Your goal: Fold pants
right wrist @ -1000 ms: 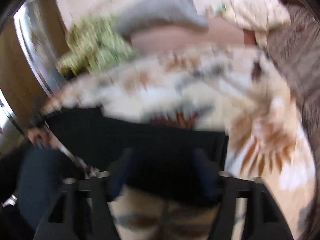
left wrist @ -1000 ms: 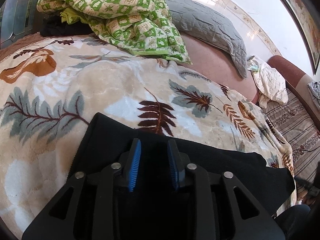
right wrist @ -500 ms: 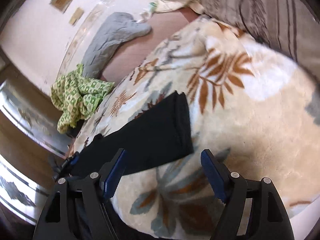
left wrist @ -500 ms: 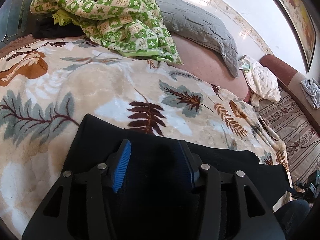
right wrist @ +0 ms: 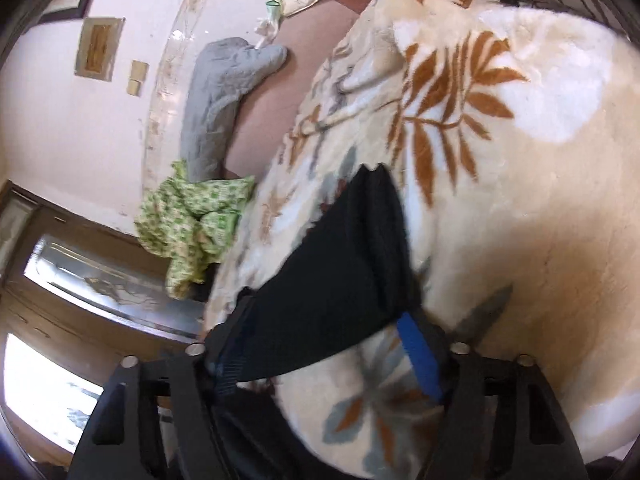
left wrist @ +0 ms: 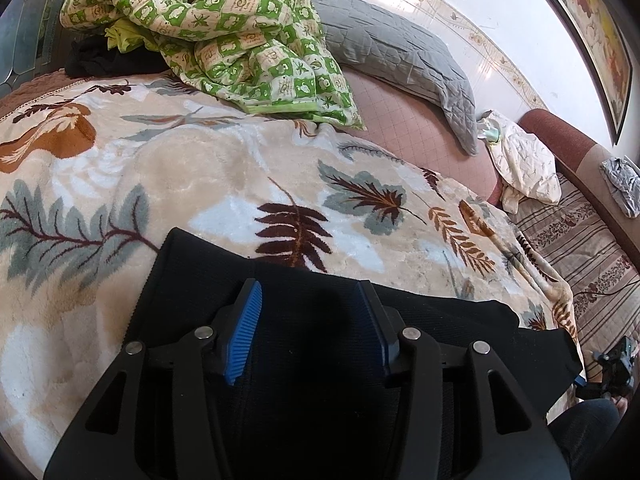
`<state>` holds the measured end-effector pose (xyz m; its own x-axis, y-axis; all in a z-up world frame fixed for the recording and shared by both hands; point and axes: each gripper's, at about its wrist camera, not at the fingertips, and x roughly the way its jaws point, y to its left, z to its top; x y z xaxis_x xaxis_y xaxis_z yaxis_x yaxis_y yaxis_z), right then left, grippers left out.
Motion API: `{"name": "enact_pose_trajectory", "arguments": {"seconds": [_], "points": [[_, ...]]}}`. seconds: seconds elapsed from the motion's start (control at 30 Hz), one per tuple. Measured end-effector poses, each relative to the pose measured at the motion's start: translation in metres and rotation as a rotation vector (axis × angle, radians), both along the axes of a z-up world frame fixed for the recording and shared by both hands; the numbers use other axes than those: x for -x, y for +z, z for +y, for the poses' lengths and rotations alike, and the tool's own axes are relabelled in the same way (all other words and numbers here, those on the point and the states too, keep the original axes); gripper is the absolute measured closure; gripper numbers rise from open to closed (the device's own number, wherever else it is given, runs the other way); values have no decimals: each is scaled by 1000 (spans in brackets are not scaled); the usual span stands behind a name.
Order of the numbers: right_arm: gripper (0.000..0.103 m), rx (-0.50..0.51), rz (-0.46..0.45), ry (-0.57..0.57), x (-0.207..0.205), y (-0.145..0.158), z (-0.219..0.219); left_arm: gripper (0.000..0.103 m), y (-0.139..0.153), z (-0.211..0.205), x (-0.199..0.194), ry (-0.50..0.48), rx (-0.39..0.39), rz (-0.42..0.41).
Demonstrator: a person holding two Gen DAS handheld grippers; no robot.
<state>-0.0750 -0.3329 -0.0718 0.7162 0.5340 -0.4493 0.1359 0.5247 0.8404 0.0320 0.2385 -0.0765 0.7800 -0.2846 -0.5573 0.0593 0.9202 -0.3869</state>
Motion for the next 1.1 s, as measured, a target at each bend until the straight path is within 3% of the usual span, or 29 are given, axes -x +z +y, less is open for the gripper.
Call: {"name": "enact_pose_trajectory", "arguments": {"seconds": [0.07,0.27,0.5,0.6,0.73,0.93,1.1], "points": [[63,31,34,-34,-2,-4,-2,56,0,0,0,0,1,0],[87,90,56,-81,3,-10,-1,56,0,0,0,0,1,0],[90,97,58,-118,6,-10,1,53,1,-1,1,-6,0,-3],[94,137,58,-110,5,-6,5,52,1,-2,1,-7,1,-3],[95,231,-13,-82,6,16,19,51,2,-4,1,-6,-11,-5],[95,269,-129,86,-8,42,68,49,1,-6,-1,-12,-28,-5],[95,282,-159,240,-32,51,122,48,0,-5,-1,-18,-17,-9]]}}
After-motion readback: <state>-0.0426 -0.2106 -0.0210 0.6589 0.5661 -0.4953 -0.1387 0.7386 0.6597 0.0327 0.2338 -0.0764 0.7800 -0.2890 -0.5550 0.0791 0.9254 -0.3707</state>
